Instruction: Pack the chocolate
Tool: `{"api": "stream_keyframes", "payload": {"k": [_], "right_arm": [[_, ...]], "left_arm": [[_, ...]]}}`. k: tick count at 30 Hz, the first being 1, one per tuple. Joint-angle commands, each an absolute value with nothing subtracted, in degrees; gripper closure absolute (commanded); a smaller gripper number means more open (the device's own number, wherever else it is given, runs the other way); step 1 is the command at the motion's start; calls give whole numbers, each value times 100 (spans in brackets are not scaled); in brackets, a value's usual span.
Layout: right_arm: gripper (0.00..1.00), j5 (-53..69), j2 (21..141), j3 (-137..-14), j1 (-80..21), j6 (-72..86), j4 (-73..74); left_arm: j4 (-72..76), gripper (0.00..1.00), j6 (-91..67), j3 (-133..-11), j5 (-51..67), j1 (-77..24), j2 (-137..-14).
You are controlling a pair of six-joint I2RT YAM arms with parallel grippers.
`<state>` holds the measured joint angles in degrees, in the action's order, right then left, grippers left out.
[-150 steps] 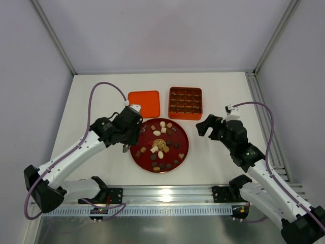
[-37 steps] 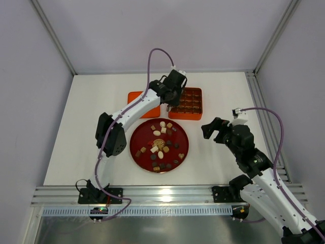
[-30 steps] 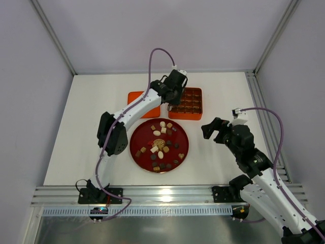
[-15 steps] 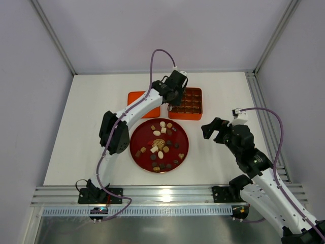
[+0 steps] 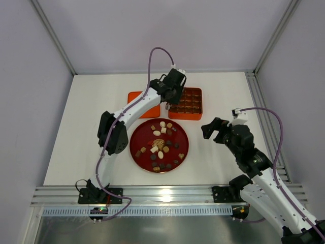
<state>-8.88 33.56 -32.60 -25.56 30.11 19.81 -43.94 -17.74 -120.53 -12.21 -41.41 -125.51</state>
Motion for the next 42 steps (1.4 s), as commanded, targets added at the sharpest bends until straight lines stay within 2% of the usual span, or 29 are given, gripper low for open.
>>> {"api": "stream_keyframes", "payload": {"k": [1, 10, 19, 27, 42], "right_arm": [[0, -949, 3419, -3419, -2575, 2962, 1723], [0, -861, 3753, -3375, -2575, 2962, 1433], [0, -835, 3876, -3252, -2575, 2962, 1283], [0, -809, 3981, -3208, -2566, 2944, 1187], [0, -809, 4078, -3103, -2575, 2997, 1116]], "left_arm": [[-4394, 60, -1749, -12164, -1213, -4113, -11753], [-4597, 60, -2048, -10839, -800, -4201, -10417], [-4878, 60, -2294, -8599, -510, -4508, -8448], [-5431, 59, -2478, -7350, -466, -4904, -7183], [-5897, 59, -2698, -6267, -615, -5186, -6495]]}}
